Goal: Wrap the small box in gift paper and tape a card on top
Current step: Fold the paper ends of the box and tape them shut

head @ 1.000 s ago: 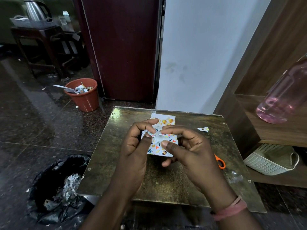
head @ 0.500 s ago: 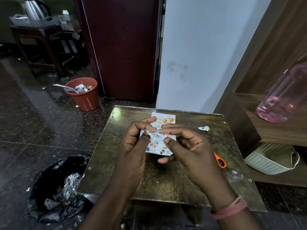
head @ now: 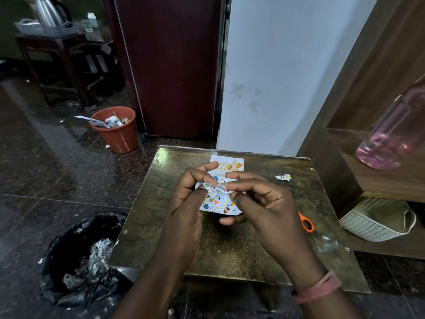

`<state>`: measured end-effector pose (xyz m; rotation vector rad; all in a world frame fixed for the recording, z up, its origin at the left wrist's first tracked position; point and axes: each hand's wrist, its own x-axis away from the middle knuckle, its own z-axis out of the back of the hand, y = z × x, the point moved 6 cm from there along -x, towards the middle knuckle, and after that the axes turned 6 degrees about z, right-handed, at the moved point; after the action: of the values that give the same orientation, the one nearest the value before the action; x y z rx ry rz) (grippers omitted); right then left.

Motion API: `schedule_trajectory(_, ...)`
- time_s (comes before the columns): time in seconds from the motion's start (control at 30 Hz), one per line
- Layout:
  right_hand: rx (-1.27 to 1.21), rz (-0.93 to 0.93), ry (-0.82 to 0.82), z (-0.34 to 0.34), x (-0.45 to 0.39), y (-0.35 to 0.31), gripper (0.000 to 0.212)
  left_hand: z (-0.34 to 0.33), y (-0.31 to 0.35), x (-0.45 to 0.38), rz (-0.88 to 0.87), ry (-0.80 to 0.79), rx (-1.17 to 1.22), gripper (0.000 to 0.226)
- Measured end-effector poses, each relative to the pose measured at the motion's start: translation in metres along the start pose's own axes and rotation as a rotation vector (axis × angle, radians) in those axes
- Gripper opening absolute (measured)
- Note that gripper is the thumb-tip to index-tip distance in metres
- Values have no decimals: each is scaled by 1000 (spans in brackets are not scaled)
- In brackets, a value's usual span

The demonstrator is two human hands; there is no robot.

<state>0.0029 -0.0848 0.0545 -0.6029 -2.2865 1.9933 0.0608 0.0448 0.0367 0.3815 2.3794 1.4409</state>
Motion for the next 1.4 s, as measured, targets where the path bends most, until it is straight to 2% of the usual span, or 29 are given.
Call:
schedule_trajectory(0.23, 9, 20, -3, 2, 0, 0, 29, 2, -2, 0, 12, -31, 78, 27)
schedule_trajectory(0.47, 48, 41, -21, 3, 1, 0, 28, 3, -4, -2, -29, 46, -97, 6)
schedule_trajectory(0.67, 77, 57, 23, 3, 0, 2, 5, 0, -3, 0, -6, 20, -74, 22)
schedule_trajectory(0.7, 73, 56, 32, 3, 0, 2, 6, 0, -3, 0, -4, 17, -66, 23)
schedule_trajectory(0.87, 41, -40, 101, 7, -2, 8, 37, 1, -5, -1, 3, 25, -45, 24)
schedule_trajectory(1.0, 61, -122, 89, 9, -2, 14, 29, 2, -2, 2, -39, 21, -151, 23)
schedule_trajectory(1.27, 55, -119, 34, 6, -3, 12, 24, -2, 4, 5, -98, 26, -285, 23)
schedule_trajectory(1.4, 53, -108, 17, 6, -3, 18, 25, -4, 7, 6, -132, 30, -334, 31)
